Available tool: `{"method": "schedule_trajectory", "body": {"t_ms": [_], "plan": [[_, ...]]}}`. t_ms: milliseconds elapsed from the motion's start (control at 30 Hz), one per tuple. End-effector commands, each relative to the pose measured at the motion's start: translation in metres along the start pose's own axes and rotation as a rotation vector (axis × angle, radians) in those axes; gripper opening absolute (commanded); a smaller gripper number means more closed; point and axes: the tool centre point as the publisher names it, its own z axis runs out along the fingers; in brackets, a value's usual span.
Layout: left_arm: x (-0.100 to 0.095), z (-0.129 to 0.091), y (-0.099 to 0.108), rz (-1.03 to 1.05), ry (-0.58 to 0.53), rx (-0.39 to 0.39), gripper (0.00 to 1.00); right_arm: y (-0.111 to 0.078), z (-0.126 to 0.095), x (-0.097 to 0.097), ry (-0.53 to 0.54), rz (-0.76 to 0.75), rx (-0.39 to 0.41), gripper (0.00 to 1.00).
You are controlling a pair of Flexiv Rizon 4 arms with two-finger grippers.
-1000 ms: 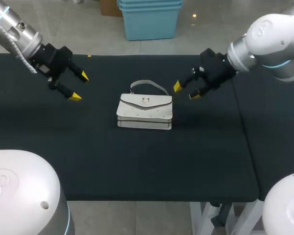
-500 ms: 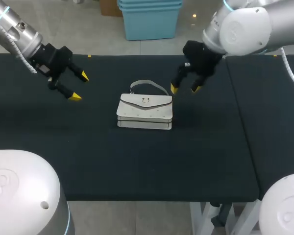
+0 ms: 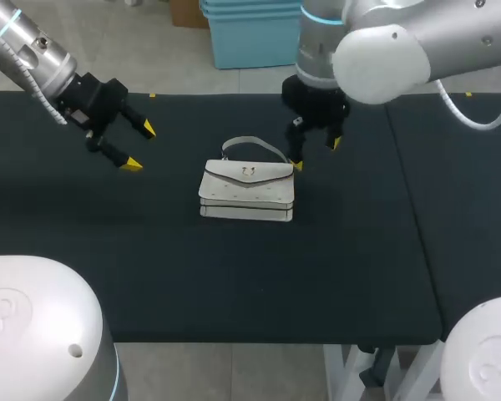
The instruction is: Pick up the bag, open it, inspect its contents, close it, and place it on the opposite side
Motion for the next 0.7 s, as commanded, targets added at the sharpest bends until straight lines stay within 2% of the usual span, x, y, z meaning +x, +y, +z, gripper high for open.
{"method": "schedule_trajectory", "body": {"t_ms": [33, 200, 333, 700], "plan": [[-0.008, 0.005, -0.004, 0.032, 0.000, 0.006, 1.00, -0.008, 0.001, 0.006, -0.323, -0.015, -0.062, 1.00], [-0.012, 0.009, -0.007, 0.101, -0.002, 0.027, 1.00, -0.017, -0.001, 0.008, -0.414, -0.039, -0.168, 1.00], [-0.013, 0.010, -0.009, 0.147, -0.003, 0.048, 1.00, -0.027, 0.001, 0.018, -0.625, -0.055, -0.292, 1.00], [-0.005, 0.009, -0.016, 0.195, -0.023, 0.026, 1.00, -0.028, 0.002, 0.019, -0.638, -0.050, -0.302, 1.00]]}}
